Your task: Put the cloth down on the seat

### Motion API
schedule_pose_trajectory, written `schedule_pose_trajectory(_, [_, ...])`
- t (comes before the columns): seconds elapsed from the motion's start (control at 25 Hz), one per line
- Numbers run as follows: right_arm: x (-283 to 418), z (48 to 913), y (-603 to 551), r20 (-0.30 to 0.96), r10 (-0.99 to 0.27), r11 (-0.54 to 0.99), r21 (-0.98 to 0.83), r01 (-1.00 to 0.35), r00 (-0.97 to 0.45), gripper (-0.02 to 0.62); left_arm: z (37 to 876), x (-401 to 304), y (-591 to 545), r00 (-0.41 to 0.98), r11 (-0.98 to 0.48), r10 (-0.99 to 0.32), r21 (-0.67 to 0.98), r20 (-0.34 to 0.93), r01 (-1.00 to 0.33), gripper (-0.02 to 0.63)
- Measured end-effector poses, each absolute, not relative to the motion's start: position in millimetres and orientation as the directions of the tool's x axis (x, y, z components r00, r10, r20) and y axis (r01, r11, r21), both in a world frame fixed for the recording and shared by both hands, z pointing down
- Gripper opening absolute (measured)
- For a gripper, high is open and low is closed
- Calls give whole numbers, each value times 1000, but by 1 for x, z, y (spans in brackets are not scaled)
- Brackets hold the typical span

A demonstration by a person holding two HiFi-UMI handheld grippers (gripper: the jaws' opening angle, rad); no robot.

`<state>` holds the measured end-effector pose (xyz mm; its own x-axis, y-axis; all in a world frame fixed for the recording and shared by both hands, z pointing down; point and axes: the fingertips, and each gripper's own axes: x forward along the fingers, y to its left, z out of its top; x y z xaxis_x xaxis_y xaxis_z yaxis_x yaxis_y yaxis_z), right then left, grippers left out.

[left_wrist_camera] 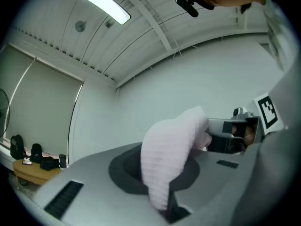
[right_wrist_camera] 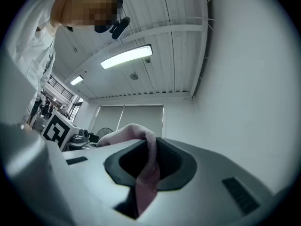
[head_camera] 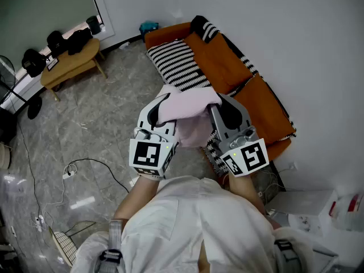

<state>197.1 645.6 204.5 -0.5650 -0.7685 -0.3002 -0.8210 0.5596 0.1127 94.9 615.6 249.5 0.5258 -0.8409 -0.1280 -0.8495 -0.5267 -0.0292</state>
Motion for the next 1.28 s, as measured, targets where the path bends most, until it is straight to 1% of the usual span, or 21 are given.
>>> schedule_pose_trajectory(0.48, [149,210,632,-271,-793,537,114,-836,-546,54,246,49,601,557,-559,-817,-31,-147,-828,46])
schedule_pose_trajectory(0.6, [132,215,626,-256,-791,548,108,-830,-556,54,252,32,595,556,-558,-821,-26,-132,-830,46])
schedule_pose_trajectory(0.84, [97,229,601,-246,-787,578,26,-816,-566,62,265,-6,573,554,-555,-827,-23,-94,-832,46])
schedule_pose_trajectory(1.08, [53,239,582,-238,-772,604,13,-797,-589,64,271,-51,558,551,-551,-831,-21,-81,-834,46])
schedule_pose_trajectory(1.28, [21,252,561,-199,-766,623,-1,-782,-611,64,284,-82,540,538,-539,-841,-3,-59,-843,46])
